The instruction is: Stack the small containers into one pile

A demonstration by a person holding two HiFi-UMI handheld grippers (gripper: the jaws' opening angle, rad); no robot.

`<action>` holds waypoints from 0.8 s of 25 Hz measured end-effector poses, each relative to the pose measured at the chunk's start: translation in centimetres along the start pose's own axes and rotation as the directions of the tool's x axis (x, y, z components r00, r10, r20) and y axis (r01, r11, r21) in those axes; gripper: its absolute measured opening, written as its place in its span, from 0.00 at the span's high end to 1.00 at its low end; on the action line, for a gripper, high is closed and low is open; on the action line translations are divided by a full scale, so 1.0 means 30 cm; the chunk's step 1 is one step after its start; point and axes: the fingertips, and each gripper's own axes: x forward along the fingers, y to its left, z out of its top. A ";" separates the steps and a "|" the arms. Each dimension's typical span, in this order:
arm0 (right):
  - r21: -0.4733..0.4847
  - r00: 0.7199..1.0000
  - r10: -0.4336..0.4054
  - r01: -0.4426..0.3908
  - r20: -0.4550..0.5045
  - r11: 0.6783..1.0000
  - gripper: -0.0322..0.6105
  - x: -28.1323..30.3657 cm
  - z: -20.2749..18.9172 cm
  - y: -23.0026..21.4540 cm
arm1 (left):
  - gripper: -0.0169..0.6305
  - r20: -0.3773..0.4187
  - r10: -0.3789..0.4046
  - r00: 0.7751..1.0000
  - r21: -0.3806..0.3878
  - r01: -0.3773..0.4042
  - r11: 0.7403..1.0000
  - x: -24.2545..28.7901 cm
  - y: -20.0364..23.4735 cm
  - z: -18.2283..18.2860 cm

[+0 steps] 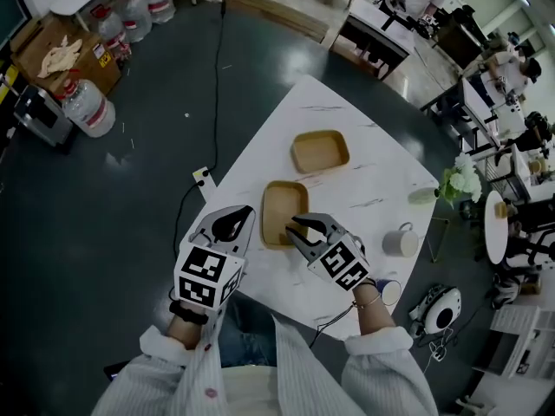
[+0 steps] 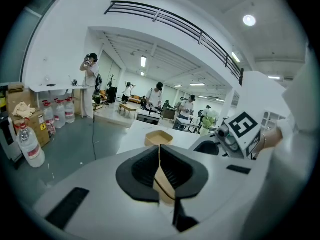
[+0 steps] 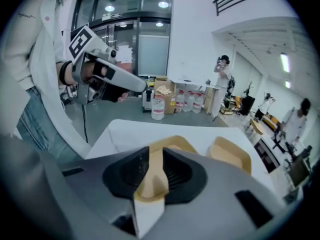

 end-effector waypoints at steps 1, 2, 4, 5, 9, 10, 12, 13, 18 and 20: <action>0.027 1.000 -0.024 0.023 0.008 0.999 0.83 -0.011 0.003 -0.035 | 0.94 -0.002 -0.010 1.000 0.004 0.010 1.000 0.017 0.003 0.013; 0.054 0.999 -0.048 0.048 0.013 0.997 0.83 -0.023 0.004 -0.072 | 0.94 -0.004 -0.021 1.000 0.008 0.021 1.000 0.035 0.006 0.026; 0.112 0.995 -0.097 0.094 0.021 0.989 0.83 -0.041 0.006 -0.148 | 0.94 -0.010 -0.040 0.999 0.017 0.041 0.999 0.071 0.016 0.051; 0.141 0.993 -0.119 0.115 0.023 0.983 0.83 -0.046 0.007 -0.185 | 0.94 -0.013 -0.049 0.999 0.020 0.049 0.999 0.087 0.024 0.061; 0.237 0.983 -0.186 0.179 0.006 0.955 0.83 -0.042 0.006 -0.314 | 0.94 -0.036 -0.074 0.997 0.027 0.075 0.997 0.147 0.064 0.087; 0.252 0.981 -0.196 0.190 -0.003 0.949 0.83 -0.035 0.002 -0.341 | 0.94 -0.042 -0.078 0.996 0.027 0.080 0.996 0.163 0.074 0.089; 0.273 0.978 -0.209 0.205 -0.014 0.940 0.83 -0.010 -0.001 -0.388 | 0.94 -0.055 -0.086 0.995 0.026 0.087 0.996 0.192 0.096 0.091; 0.282 0.977 -0.212 0.209 -0.018 0.937 0.83 0.006 -0.001 -0.408 | 0.94 -0.061 -0.088 0.994 0.025 0.090 0.996 0.206 0.107 0.092; 0.314 0.980 -0.191 0.196 -0.047 0.929 0.83 0.104 -0.004 -0.484 | 0.94 -0.089 -0.092 0.992 0.013 0.094 0.996 0.264 0.160 0.089; 0.321 0.982 -0.178 0.189 -0.064 0.928 0.83 0.143 -0.007 -0.510 | 0.94 -0.100 -0.093 0.991 0.007 0.094 0.996 0.287 0.179 0.088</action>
